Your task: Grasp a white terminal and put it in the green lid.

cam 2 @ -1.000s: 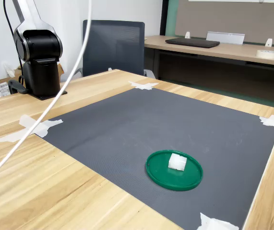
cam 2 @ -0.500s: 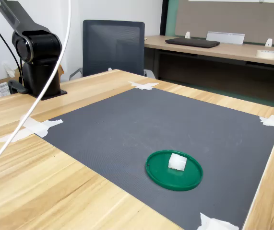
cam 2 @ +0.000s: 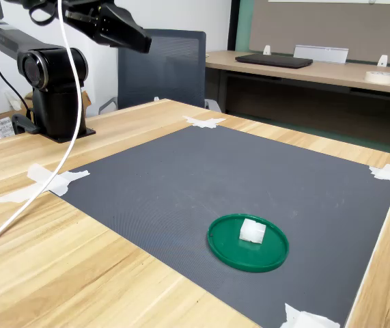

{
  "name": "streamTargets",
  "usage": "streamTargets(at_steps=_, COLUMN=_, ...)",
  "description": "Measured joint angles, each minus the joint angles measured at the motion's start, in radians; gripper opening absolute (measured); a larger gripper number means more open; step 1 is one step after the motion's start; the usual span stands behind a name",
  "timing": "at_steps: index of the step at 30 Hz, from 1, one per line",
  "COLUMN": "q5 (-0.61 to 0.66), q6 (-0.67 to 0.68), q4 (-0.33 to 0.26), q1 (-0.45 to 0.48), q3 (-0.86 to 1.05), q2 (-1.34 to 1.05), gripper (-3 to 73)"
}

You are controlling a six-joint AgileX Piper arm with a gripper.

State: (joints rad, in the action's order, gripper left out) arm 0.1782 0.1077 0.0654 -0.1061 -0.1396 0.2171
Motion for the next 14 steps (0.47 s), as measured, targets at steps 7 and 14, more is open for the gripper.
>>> streamTargets(at_steps=7, q5=0.010, q6=0.000, q4=-0.027, q1=0.000, q3=0.039, q2=-0.113, gripper=-2.8)
streamTargets(at_steps=14, q5=0.014, q6=0.000, q4=-0.027, q1=0.000, q3=0.096, q2=-0.203, gripper=-2.8)
